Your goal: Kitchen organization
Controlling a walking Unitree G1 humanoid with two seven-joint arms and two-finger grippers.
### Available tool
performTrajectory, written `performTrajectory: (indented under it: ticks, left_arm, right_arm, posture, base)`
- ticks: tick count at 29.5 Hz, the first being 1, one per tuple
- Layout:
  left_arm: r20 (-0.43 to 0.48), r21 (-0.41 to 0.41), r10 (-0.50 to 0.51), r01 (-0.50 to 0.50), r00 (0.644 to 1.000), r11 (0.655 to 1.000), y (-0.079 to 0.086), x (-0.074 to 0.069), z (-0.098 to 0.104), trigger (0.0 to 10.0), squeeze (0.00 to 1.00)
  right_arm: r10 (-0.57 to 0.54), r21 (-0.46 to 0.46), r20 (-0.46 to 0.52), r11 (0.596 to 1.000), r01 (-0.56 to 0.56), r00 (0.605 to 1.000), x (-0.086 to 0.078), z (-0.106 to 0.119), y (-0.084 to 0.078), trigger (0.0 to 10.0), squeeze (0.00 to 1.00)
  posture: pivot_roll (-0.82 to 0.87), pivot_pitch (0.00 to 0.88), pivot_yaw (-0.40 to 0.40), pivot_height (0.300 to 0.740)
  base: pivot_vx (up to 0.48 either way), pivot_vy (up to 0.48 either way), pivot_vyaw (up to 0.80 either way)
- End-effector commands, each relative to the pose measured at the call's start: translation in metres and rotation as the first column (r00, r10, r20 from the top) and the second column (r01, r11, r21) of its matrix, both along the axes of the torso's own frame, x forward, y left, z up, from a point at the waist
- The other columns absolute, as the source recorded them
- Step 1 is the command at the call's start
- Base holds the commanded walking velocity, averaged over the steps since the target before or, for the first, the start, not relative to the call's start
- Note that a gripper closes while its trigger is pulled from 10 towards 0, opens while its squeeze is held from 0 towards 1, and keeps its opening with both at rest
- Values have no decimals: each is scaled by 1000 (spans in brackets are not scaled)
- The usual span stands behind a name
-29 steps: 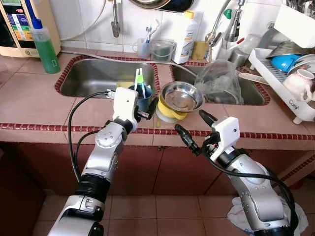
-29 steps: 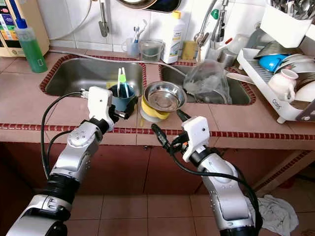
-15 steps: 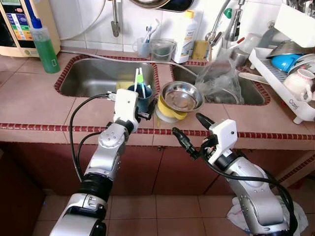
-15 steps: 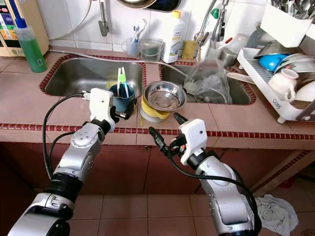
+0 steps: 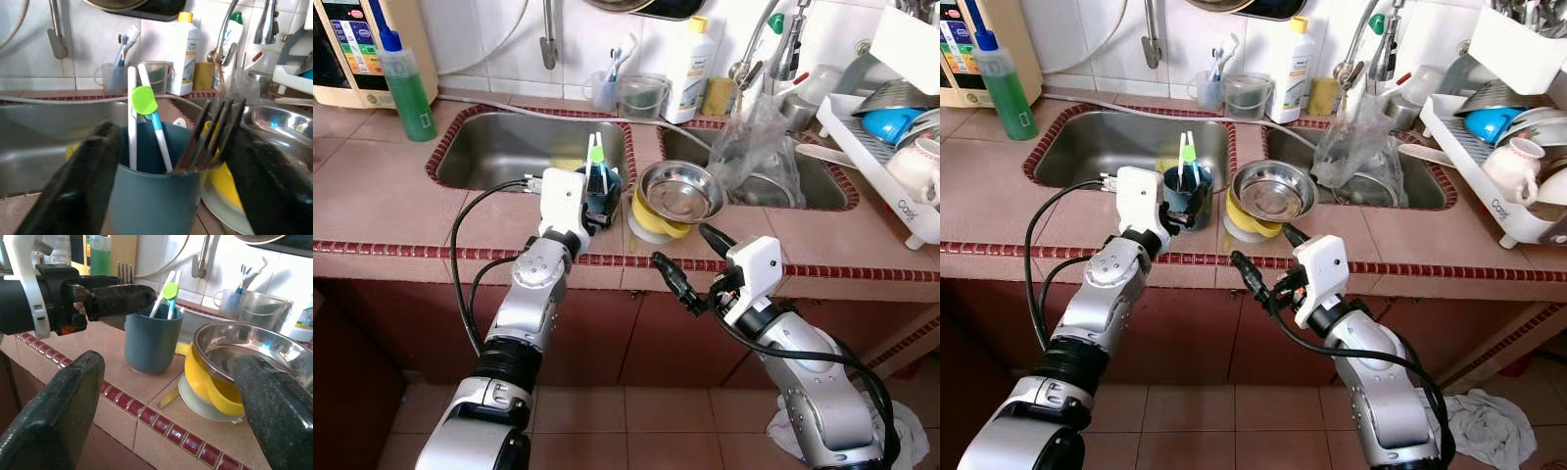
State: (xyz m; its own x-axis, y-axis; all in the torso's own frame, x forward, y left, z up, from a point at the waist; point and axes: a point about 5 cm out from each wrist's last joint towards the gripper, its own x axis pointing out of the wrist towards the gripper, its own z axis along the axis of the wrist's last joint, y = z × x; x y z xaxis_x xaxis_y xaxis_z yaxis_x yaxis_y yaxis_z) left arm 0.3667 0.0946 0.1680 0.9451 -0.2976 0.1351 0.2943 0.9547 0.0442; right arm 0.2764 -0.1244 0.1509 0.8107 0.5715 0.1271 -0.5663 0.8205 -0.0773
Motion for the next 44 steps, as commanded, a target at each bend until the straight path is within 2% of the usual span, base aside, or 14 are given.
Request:
performTrajectory:
  ticks: [1, 22, 24, 25, 26, 27, 31, 33, 35, 36, 39, 41, 42, 44]
  left_arm:
    - [5, 0, -4, 4, 1000, 1000, -4, 2, 3, 0, 0]
    - [-3, -4, -6, 6, 1000, 1000, -3, 3, 4, 0, 0]
    - [-4, -4, -6, 6, 1000, 1000, -3, 4, 4, 1176, 0]
    - [-4, -3, -5, 5, 1000, 1000, -3, 4, 4, 3333, 0]
    - [-6, 1, -3, 3, 1000, 1000, -2, 4, 4, 9529, 0]
    - [-7, 2, -1, 1, 1000, 1000, -2, 4, 4, 10000, 0]
    - [-8, 0, -1, 1, 1000, 1000, -2, 4, 4, 9725, 0]
    - [-6, -4, -4, 4, 1000, 1000, -3, 4, 4, 3765, 0]
    - [-7, -2, -5, 5, 1000, 1000, -3, 5, 4, 3765, 0]
    - [-8, 4, -5, 5, 1000, 1000, -3, 5, 4, 10000, 0]
    - [-10, 9, -7, 7, 1000, 1000, -4, 5, 4, 10000, 0]
    - [-3, 0, -7, 7, 1000, 1000, -4, 5, 5, 7569, 0]
    - [0, -6, -4, 4, 1000, 1000, -3, 5, 6, 0, 0]
    - [0, -6, -3, 3, 1000, 1000, -3, 5, 7, 157, 0]
  right_arm:
    - [-1, 7, 16, 1000, 1, 1000, -2, 6, -1, 10000, 0]
    - [-21, 12, 11, 1000, 21, 1000, 0, 5, -1, 10000, 0]
    - [-21, 12, 11, 1000, 21, 1000, 0, 5, -1, 10000, 0]
    - [-21, 12, 11, 1000, 21, 1000, 0, 5, -1, 10000, 0]
    - [-20, 12, 11, 1000, 20, 1000, 0, 5, 0, 10000, 0]
    - [-20, 13, 11, 1000, 20, 1000, 0, 5, 0, 10000, 0]
    - [-21, 12, 11, 1000, 21, 1000, 0, 5, 0, 10000, 0]
    - [-22, 13, 11, 1000, 22, 1000, 0, 5, 0, 10000, 0]
    - [-22, 12, 12, 1000, 22, 1000, 0, 5, 0, 10000, 0]
    - [-23, 12, 12, 1000, 22, 1000, 1, 5, 0, 10000, 0]
    - [-23, 12, 12, 1000, 23, 1000, 1, 5, 0, 10000, 0]
    - [-24, 13, 13, 1000, 24, 1000, 1, 5, 0, 10000, 0]
    - [-25, 14, 15, 1000, 24, 1000, 2, 5, 0, 10000, 0]
    - [-25, 14, 16, 1000, 25, 1000, 2, 6, 0, 10000, 0]
  posture:
    - [-53, 0, -63, 740]
    - [-47, 0, -58, 740]
    - [-47, 0, -58, 740]
    - [-47, 0, -58, 740]
    - [-47, 0, -58, 740]
    - [-47, 0, -58, 740]
    - [-46, 1, -58, 740]
    - [-46, 1, -59, 740]
    - [-46, 1, -59, 740]
    - [-46, 1, -59, 740]
    - [-46, 1, -59, 740]
    - [-46, 1, -59, 740]
    - [-45, 0, -56, 740]
    - [-45, 0, -56, 740]
  base:
    - [0, 0, 0]
    - [0, 0, 0]
    - [0, 0, 0]
    - [0, 0, 0]
    - [0, 0, 0]
    - [0, 0, 0]
    - [0, 0, 0]
    - [0, 0, 0]
    - [0, 0, 0]
    - [0, 0, 0]
    - [0, 0, 0]
    - [0, 0, 0]
    - [0, 0, 0]
    - [0, 0, 0]
